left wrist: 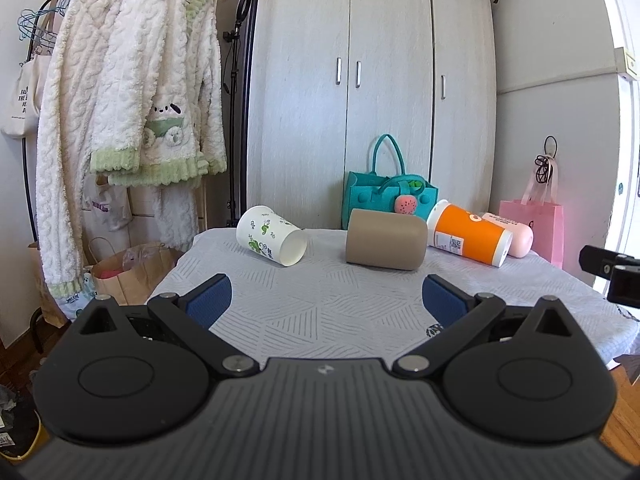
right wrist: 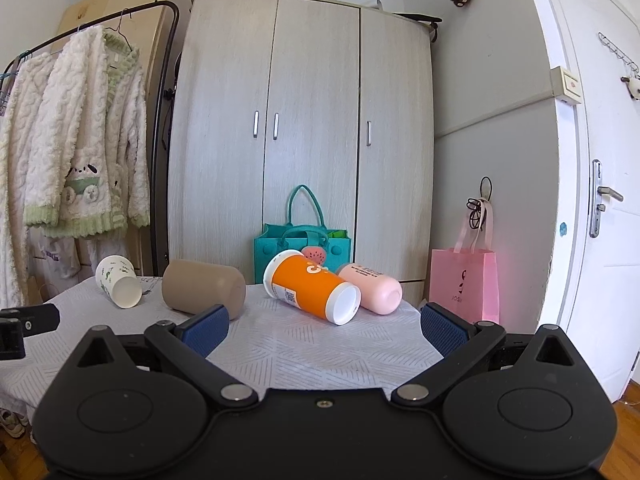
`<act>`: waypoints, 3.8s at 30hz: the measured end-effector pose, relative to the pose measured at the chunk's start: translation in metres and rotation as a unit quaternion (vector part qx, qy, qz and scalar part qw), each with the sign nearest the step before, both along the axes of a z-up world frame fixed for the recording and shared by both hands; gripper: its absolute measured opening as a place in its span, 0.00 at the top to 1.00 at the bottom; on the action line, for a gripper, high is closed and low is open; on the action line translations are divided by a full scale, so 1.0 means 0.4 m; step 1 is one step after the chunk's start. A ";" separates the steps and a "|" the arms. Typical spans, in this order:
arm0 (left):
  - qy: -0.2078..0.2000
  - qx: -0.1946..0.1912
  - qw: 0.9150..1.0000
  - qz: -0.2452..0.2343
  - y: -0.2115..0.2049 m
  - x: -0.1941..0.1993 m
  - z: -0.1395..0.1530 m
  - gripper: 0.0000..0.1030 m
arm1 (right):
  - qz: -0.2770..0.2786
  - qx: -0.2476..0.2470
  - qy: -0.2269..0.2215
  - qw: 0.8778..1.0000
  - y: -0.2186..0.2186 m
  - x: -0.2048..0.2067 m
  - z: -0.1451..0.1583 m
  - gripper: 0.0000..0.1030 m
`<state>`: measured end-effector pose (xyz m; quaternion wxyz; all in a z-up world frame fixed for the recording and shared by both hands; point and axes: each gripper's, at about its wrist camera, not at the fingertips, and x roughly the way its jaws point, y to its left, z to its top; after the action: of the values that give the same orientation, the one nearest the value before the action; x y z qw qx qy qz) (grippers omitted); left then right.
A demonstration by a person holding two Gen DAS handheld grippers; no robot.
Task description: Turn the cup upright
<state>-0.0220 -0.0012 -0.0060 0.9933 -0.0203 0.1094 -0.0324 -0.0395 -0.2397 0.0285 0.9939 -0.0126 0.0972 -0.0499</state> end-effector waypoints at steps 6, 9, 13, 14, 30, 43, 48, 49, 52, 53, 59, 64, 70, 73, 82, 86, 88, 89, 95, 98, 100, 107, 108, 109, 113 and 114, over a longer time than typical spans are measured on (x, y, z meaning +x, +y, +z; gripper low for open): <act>-0.004 -0.004 1.000 -0.003 0.005 -0.006 -0.001 0.00 | 0.005 -0.004 0.005 1.000 0.009 0.001 -0.006 0.00; -0.003 -0.003 1.000 0.000 0.007 -0.007 -0.001 0.00 | 0.009 -0.006 0.005 1.000 0.011 0.001 -0.004 0.00; 0.015 -0.004 1.000 0.000 0.009 0.003 -0.004 0.00 | 0.013 -0.010 0.003 1.000 0.011 -0.002 -0.005 0.00; 0.021 -0.008 1.000 -0.002 0.012 0.006 -0.005 0.00 | 0.014 -0.011 0.004 1.000 0.012 -0.002 -0.005 0.00; 0.034 -0.008 0.999 0.009 0.020 0.007 -0.016 0.00 | 0.013 -0.018 0.008 1.000 0.017 0.005 -0.004 0.00; 0.040 -0.003 0.999 0.012 0.019 0.008 -0.014 0.00 | 0.018 -0.023 0.011 1.000 0.022 -0.018 0.011 0.00; 0.049 0.002 0.999 0.019 0.018 0.007 -0.006 0.00 | 0.018 -0.022 0.013 1.000 0.021 -0.020 0.007 0.00; 0.050 0.003 0.999 0.018 0.019 0.007 -0.005 0.00 | 0.019 -0.021 0.013 1.000 0.021 -0.021 0.006 0.00; 0.063 0.002 0.998 0.020 0.021 0.013 -0.008 0.00 | 0.021 -0.022 0.016 0.999 0.023 -0.020 0.006 0.00; 0.070 0.002 0.997 0.020 0.022 0.017 -0.009 0.00 | 0.024 -0.023 0.016 0.999 0.024 -0.020 0.006 0.00; 0.136 0.009 0.991 0.003 0.026 0.066 0.014 0.00 | 0.092 -0.028 -0.006 0.995 0.002 -0.041 0.032 0.00; 0.171 0.004 0.985 -0.019 0.033 0.127 0.063 0.00 | 0.176 -0.019 0.006 0.984 -0.034 -0.002 0.090 0.00; 0.222 -0.025 0.975 -0.007 0.041 0.208 0.089 0.00 | 0.286 -0.069 0.084 0.952 -0.009 0.095 0.144 0.00; 0.232 -0.032 0.972 -0.020 0.033 0.245 0.087 0.00 | 0.326 -0.104 0.108 0.933 0.023 0.146 0.156 0.00; 0.265 -0.063 0.960 -0.062 0.000 0.353 0.098 0.00 | 0.371 -0.189 0.150 0.897 0.083 0.312 0.181 0.00; 0.277 -0.093 0.954 -0.070 0.003 0.401 0.097 0.00 | 0.386 -0.225 0.148 0.883 0.101 0.356 0.183 0.00; 0.283 -0.102 0.951 -0.070 0.001 0.425 0.090 0.00 | 0.392 -0.233 0.139 0.879 0.104 0.371 0.171 0.00; 0.287 -0.105 0.950 -0.070 -0.001 0.437 0.085 0.00 | 0.392 -0.236 0.137 0.879 0.105 0.378 0.161 0.00; 0.279 -0.110 0.951 -0.071 -0.005 0.475 0.066 0.00 | 0.401 -0.255 0.132 0.870 0.124 0.439 0.097 0.00; 0.269 -0.133 0.950 -0.090 0.011 0.492 0.064 0.00 | 0.396 -0.264 0.136 0.869 0.138 0.488 0.068 0.01; 0.270 -0.143 0.948 -0.090 0.024 0.504 0.061 0.00 | 0.397 -0.262 0.141 0.868 0.140 0.521 0.058 0.02; 0.267 -0.160 0.945 -0.097 0.060 0.539 0.044 0.00 | 0.408 -0.254 0.197 0.855 0.152 0.633 0.049 0.06; 0.267 -0.162 0.945 -0.097 0.064 0.541 0.041 0.00 | 0.407 -0.257 0.199 0.854 0.155 0.644 0.049 0.06; 0.266 -0.163 0.945 -0.096 0.066 0.543 0.039 0.00 | 0.407 -0.264 0.199 0.851 0.159 0.653 0.049 0.06; 0.263 -0.164 0.946 -0.094 0.076 0.545 0.029 0.00 | 0.425 -0.268 0.192 0.843 0.162 0.673 0.045 0.05; 0.260 -0.168 0.946 -0.092 0.081 0.544 0.027 0.00 | 0.429 -0.268 0.193 0.841 0.163 0.675 0.042 0.05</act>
<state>0.1956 0.0314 0.0047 0.9053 -0.1844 0.3581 -0.1350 0.2306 -0.1745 0.0453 0.8351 -0.3281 0.2545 0.3608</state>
